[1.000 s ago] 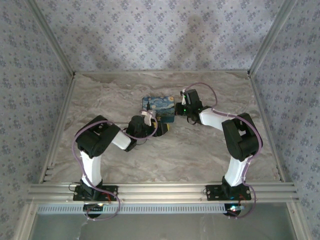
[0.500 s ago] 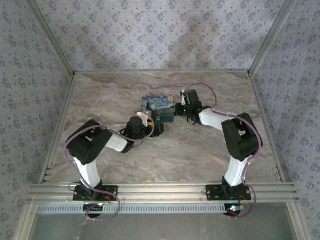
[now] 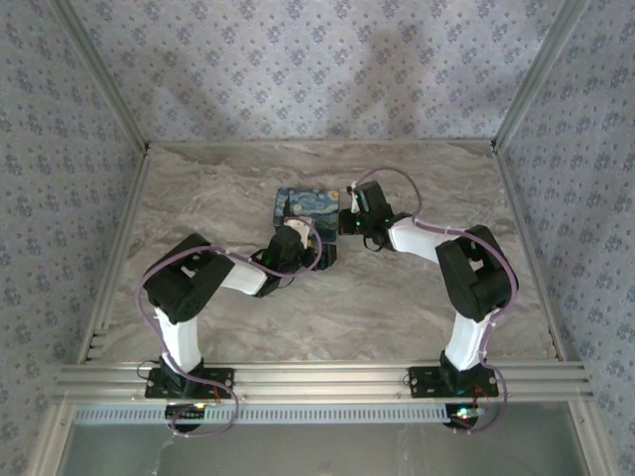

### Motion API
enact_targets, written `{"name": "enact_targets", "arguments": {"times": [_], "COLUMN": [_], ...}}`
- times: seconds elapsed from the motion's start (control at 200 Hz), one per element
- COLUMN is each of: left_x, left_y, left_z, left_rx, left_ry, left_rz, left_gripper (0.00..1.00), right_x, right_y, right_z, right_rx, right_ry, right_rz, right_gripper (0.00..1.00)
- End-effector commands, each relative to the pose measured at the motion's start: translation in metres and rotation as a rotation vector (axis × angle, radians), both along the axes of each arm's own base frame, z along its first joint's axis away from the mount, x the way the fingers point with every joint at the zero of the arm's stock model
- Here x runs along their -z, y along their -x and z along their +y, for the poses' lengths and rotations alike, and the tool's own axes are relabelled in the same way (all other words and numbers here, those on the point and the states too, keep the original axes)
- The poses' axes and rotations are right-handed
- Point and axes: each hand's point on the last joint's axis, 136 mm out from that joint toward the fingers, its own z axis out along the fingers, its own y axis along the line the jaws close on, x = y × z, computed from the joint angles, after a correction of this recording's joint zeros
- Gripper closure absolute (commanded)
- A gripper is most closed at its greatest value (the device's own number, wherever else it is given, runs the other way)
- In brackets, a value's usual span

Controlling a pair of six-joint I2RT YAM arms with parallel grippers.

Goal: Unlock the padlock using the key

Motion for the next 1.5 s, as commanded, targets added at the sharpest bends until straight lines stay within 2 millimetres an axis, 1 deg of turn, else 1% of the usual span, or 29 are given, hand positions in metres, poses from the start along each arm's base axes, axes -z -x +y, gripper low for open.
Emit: {"name": "enact_targets", "arguments": {"times": [0.0,0.08,0.27,0.36,0.445,0.55,0.635,0.844,1.009,1.079,1.139,1.294,1.419,1.499], "left_x": [0.001,0.000,0.000,-0.001,-0.002,-0.003,-0.002,-0.003,-0.006,-0.010,-0.013,-0.018,-0.023,-0.025], "left_y": [-0.003,-0.005,-0.011,-0.010,-0.010,-0.011,-0.012,-0.013,-0.015,-0.016,-0.016,-0.023,-0.022,-0.022], "left_z": [-0.004,0.003,0.036,0.046,0.050,0.045,0.036,0.007,-0.002,-0.004,-0.004,0.006,0.010,0.013], "left_rx": [0.009,-0.022,-0.151,-0.178,-0.182,-0.156,-0.123,0.003,0.045,0.059,0.069,0.033,0.023,0.019], "left_ry": [-0.030,-0.042,-0.029,-0.042,-0.051,-0.044,-0.027,0.031,0.065,0.093,0.127,0.165,0.202,0.233], "left_rz": [-0.017,-0.026,-0.008,-0.006,-0.003,-0.001,0.012,0.042,0.049,0.045,0.044,0.040,0.022,0.022], "left_gripper": [0.15,0.15,0.13,0.13,0.12,0.11,0.11,0.11,0.13,0.13,0.16,0.16,0.16,0.18], "right_x": [-0.009,-0.008,-0.010,-0.009,-0.010,-0.010,-0.010,-0.006,-0.008,-0.009,-0.010,-0.011,-0.011,-0.013], "right_y": [-0.001,-0.001,-0.002,-0.003,-0.004,-0.003,-0.003,0.001,0.004,0.005,0.005,0.006,0.007,0.006], "right_z": [0.008,0.008,0.006,0.006,0.007,0.009,0.012,0.021,0.025,0.025,0.025,0.023,0.023,0.023], "right_rx": [-0.007,-0.005,-0.001,-0.001,-0.001,-0.004,-0.008,-0.035,-0.044,-0.047,-0.046,-0.046,-0.046,-0.047], "right_ry": [-0.022,-0.021,-0.021,-0.022,-0.027,-0.040,-0.047,-0.057,-0.059,-0.059,-0.059,-0.052,-0.051,-0.054], "right_rz": [-0.013,-0.015,-0.020,-0.019,-0.020,-0.016,-0.017,-0.007,-0.009,-0.012,-0.014,-0.017,-0.017,-0.020], "right_gripper": [1.00,1.00,1.00,1.00,1.00,1.00,1.00,1.00,1.00,1.00,1.00,1.00,1.00,1.00]}}
